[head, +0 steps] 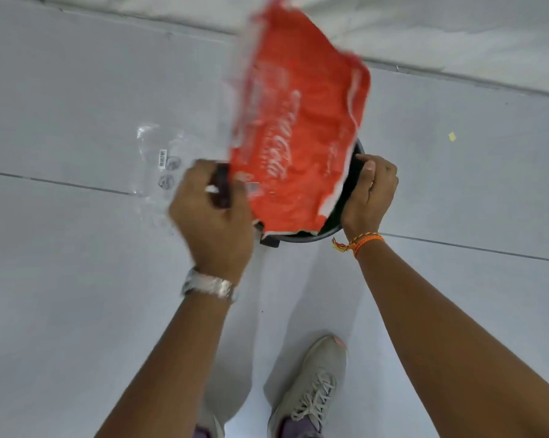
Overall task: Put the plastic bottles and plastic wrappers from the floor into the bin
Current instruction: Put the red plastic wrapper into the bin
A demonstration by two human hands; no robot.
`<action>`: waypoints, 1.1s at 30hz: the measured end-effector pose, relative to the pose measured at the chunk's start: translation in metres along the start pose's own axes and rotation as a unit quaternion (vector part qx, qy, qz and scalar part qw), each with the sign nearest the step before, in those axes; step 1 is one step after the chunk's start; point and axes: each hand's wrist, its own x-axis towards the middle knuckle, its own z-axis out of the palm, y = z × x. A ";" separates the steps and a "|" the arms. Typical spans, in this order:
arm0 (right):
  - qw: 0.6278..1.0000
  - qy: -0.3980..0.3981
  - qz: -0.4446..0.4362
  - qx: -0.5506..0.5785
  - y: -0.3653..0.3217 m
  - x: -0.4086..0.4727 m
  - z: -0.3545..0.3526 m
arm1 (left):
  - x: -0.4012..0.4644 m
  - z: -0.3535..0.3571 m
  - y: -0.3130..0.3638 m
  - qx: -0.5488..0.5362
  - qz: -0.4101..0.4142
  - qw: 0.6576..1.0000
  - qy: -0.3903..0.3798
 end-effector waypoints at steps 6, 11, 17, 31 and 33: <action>0.999 0.038 0.008 -0.002 -0.003 -0.004 -0.003 | 0.020 0.062 0.011 0.385 0.038 0.883 -0.264; 0.999 -0.006 -0.007 -0.048 -0.001 -0.001 -0.002 | 0.035 0.088 -0.014 0.462 0.220 0.835 -0.202; 0.997 -0.020 -0.006 -0.070 0.000 0.000 -0.002 | 0.022 0.114 -0.038 0.475 0.259 0.769 -0.341; 0.996 -0.028 -0.018 -0.079 0.002 0.005 0.000 | 0.079 0.013 -0.080 0.128 -0.017 0.991 -0.036; 0.996 -0.027 -0.018 -0.083 0.002 0.004 0.000 | 0.082 0.001 -0.124 0.291 -0.074 0.941 -0.153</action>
